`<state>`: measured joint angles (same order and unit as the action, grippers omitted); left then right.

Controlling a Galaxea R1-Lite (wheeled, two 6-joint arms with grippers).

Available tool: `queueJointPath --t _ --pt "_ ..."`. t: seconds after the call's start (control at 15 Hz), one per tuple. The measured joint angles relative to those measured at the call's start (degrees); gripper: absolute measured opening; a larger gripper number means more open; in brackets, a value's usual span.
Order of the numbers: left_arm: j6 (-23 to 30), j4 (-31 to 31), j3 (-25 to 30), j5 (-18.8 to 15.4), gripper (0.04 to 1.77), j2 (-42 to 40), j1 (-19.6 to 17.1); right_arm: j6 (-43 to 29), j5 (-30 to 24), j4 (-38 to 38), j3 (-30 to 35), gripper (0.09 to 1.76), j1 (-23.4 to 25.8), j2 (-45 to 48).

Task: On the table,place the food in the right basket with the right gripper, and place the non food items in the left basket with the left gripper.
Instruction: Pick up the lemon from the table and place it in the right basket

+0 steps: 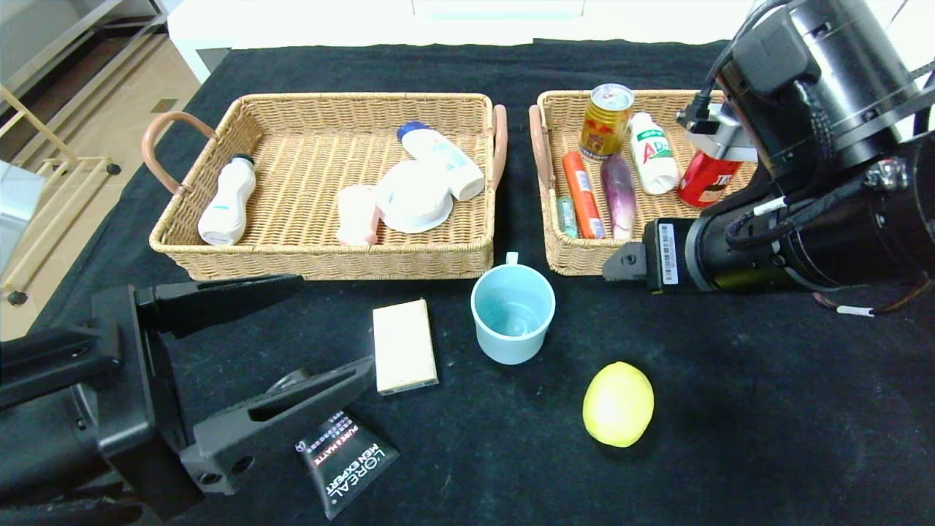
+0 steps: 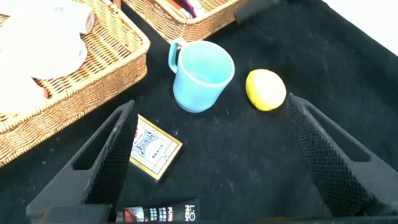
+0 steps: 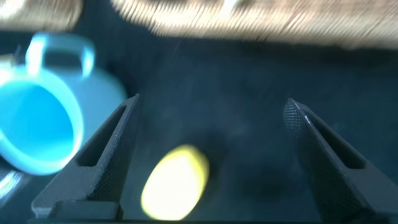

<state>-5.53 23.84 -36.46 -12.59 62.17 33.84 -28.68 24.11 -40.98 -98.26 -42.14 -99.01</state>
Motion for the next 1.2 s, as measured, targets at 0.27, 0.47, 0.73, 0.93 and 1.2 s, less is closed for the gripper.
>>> queueJointPath --t 0.27,0.47,0.73,0.93,1.2 --pt "-0.1 0.0 0.0 0.0 1.72 0.0 0.0 -10.3 1.0 -7.7 -1.9 1.68 -3.8 -3.0" --pt "-0.2 0.0 0.1 0.0 1.72 0.0 0.0 -12.3 1.0 -9.1 -2.4 1.69 -5.0 -5.6" --pt "-0.3 0.0 0.1 0.0 1.72 -0.3 0.0 -15.5 1.0 -10.5 -2.5 1.7 -5.2 -7.9" --pt "-0.4 0.0 0.1 0.0 1.72 -0.4 0.0 -17.8 0.8 -12.7 -2.2 1.7 -5.2 -8.7" --pt "-0.5 0.0 0.1 0.0 1.72 -0.4 0.0 -20.2 -1.0 -14.0 -1.9 1.7 -6.6 -9.4"
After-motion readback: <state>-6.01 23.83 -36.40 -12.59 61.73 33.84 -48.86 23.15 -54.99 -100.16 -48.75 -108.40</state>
